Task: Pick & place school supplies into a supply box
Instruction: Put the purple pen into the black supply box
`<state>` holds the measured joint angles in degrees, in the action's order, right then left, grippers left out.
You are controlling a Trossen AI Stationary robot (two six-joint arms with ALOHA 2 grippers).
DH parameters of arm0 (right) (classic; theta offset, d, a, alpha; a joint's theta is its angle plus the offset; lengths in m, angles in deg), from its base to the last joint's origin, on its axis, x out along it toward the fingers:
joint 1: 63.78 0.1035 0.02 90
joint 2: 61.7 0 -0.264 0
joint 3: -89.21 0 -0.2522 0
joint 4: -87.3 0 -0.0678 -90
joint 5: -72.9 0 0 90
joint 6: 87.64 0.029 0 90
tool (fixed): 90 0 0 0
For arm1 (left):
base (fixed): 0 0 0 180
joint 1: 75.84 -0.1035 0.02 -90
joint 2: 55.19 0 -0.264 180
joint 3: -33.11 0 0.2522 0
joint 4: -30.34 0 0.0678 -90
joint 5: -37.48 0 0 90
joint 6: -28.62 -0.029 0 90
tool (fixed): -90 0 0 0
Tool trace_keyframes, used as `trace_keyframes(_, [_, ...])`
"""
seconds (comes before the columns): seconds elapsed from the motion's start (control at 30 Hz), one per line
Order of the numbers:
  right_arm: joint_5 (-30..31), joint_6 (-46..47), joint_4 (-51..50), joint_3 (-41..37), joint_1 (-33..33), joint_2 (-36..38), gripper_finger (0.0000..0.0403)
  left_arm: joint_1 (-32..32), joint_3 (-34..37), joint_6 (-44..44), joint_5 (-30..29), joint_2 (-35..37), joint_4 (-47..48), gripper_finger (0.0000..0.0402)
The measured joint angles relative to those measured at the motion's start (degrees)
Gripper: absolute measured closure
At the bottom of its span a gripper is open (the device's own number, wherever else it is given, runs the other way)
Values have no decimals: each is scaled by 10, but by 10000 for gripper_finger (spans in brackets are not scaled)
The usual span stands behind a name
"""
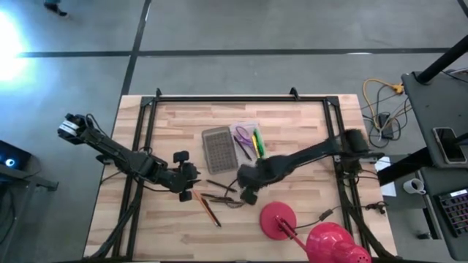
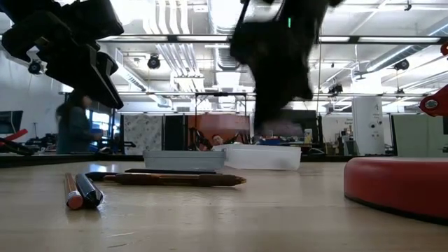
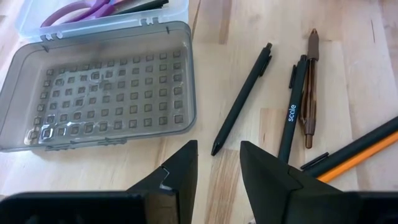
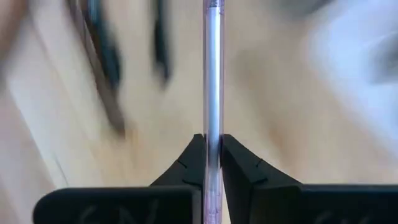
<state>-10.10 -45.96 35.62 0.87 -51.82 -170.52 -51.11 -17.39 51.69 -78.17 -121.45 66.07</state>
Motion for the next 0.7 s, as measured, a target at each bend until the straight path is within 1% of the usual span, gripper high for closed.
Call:
trace_keyframes(0.07, [68,83,-6,-14,-1,43,386,0,0,0,0,0,0,297])
trace_keyframes(0.13, [127,186,-26,-37,-5,72,386,0,0,0,0,0,-1,297])
trace_keyframes(0.2, [167,275,-33,-60,-16,100,386,0,0,0,0,0,-3,297])
trace_keyframes(0.23, [176,302,-25,-70,-27,113,386,0,0,0,0,0,-4,297])
trace_keyframes(0.27, [177,317,-16,-80,-40,125,386,0,0,0,-1,0,-6,297])
trace_keyframes(0.33, [166,314,16,-102,-72,129,386,0,0,0,-2,0,-6,297])
trace_keyframes(0.43, [116,266,108,-137,-116,114,388,0,0,0,-2,0,-9,297])
trace_keyframes(0.5, [75,255,166,-145,-143,106,388,0,0,0,-2,0,-10,297])
trace_keyframes(0.53, [62,258,174,-147,-154,100,384,0,0,0,-2,0,-12,297])
trace_keyframes(0.6, [59,264,164,-155,-170,78,369,0,0,0,-2,0,-17,297])
trace_keyframes(0.7, [37,251,144,-163,-182,54,333,0,0,0,-2,0,-20,297])
